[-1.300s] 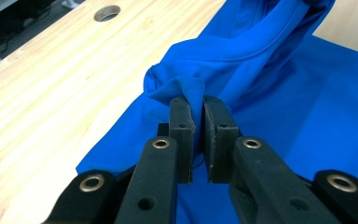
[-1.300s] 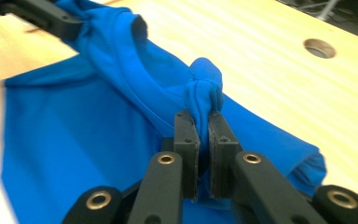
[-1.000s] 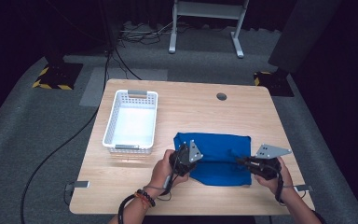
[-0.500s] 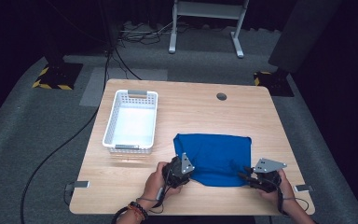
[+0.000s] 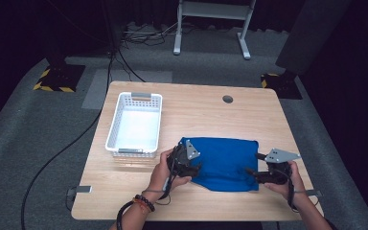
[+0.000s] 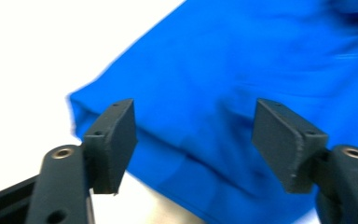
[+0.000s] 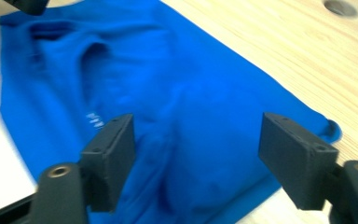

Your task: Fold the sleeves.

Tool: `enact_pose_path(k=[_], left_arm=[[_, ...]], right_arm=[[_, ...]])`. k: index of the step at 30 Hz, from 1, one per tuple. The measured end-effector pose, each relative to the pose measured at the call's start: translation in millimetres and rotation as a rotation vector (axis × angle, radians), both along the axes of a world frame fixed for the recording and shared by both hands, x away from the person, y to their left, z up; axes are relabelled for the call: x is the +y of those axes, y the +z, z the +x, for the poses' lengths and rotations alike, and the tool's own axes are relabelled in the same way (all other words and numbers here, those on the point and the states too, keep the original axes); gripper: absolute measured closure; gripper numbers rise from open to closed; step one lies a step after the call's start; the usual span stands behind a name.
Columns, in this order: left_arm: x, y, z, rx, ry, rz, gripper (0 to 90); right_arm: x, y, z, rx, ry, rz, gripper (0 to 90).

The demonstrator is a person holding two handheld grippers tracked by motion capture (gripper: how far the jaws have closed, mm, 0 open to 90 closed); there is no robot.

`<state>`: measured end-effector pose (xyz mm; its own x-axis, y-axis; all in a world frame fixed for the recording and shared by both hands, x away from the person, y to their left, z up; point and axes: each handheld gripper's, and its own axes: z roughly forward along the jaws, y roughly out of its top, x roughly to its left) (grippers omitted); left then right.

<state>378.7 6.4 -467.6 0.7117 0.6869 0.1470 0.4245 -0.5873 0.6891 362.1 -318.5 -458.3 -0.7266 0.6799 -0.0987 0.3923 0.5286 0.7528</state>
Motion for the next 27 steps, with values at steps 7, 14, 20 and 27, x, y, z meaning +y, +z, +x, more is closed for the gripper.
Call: enact_pose_path(k=[7,14,20,27], left_arm=[[-12.6,-13.1,16.6,0.031,0.021,0.076,22.0],[-8.0,-23.1,16.7,0.065,0.022,0.057,20.9],[-1.1,-22.8,17.7,0.063,0.050,0.006,20.5],[-10.8,-27.6,36.6,0.085,0.071,-0.003,19.2]], right_arm=[[-2.7,-16.4,18.4,0.000,-0.085,-0.112,18.9],[-14.2,-32.3,30.1,0.072,-0.156,-0.122,15.3],[-20.7,-25.7,27.2,0.015,-0.199,-0.107,15.2],[-14.2,-32.7,38.5,0.004,-0.191,-0.135,14.4]])
